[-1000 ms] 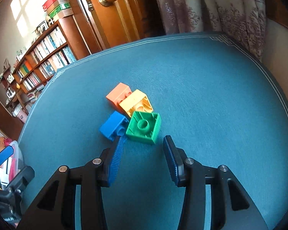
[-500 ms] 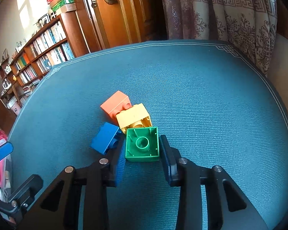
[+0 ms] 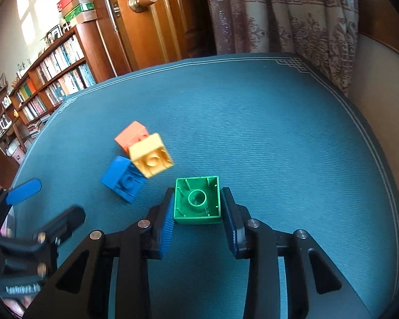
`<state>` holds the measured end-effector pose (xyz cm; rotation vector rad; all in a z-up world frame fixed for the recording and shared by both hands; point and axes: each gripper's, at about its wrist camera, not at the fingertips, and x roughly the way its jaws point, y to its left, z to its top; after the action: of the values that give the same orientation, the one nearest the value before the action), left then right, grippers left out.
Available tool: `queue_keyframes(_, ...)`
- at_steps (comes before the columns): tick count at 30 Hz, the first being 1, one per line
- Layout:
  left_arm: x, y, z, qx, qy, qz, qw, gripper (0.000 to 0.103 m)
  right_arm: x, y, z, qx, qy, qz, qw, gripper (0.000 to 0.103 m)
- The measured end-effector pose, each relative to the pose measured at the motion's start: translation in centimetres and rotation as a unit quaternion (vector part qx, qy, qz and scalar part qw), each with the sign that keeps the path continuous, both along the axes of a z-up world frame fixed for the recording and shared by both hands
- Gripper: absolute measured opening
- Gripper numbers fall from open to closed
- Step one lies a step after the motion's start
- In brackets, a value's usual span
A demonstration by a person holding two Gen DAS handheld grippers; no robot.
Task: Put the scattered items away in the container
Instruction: 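Grasp the blue brick with the left gripper while the right grasps the green brick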
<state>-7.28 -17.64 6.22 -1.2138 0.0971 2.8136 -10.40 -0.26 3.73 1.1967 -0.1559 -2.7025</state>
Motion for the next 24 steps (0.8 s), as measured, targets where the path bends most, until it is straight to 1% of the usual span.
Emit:
queue_keyframes(5, -1.3, 1.4, -0.2, 0.009, -0.002, -0.015, 0.9998, 0.103, 0.9, 1.6, -0.5, -0.011, 0.001, -0.007, 1.0, 0.036)
queue_keyframes(11, -2.2, 2.9, -0.3, -0.002, 0.012, -0.026, 0.9996, 0.103, 0.9, 2.0, -0.8, -0.022, 0.007, -0.009, 1.0, 0.036)
queue_keyframes(14, -3.0, 3.0, -0.5, 0.006, 0.006, -0.031, 0.9995, 0.096, 0.9, 2.4, -0.9, -0.032, 0.006, -0.009, 0.999, 0.036)
queue_keyframes(17, -3.8, 3.1, -1.0, 0.012, -0.005, -0.036, 0.9993, 0.086, 1.0, 2.3, -0.9, -0.031, 0.007, -0.01, 0.999, 0.036)
queue_keyframes(19, -4.2, 3.3, -1.3, 0.017, -0.013, -0.04, 0.9989, 0.074, 1.1, 2.2, -0.8, -0.03, 0.008, -0.01, 0.999, 0.036)
queue_keyframes(21, -4.3, 3.4, -1.6, 0.021, -0.017, -0.044, 0.9987, 0.068, 1.1, 2.3, -0.9, -0.032, 0.007, -0.01, 0.999, 0.036)
queue_keyframes(23, -4.2, 3.5, -1.7, 0.019, -0.012, -0.047, 0.9987, 0.067, 1.1, 2.2, -0.8, -0.033, 0.008, -0.01, 0.999, 0.036)
queue_keyframes(24, -4.1, 3.5, -1.7, 0.019, -0.011, -0.048, 0.9986, 0.064, 1.2, 2.2, -0.8, -0.032, 0.008, -0.01, 0.999, 0.037)
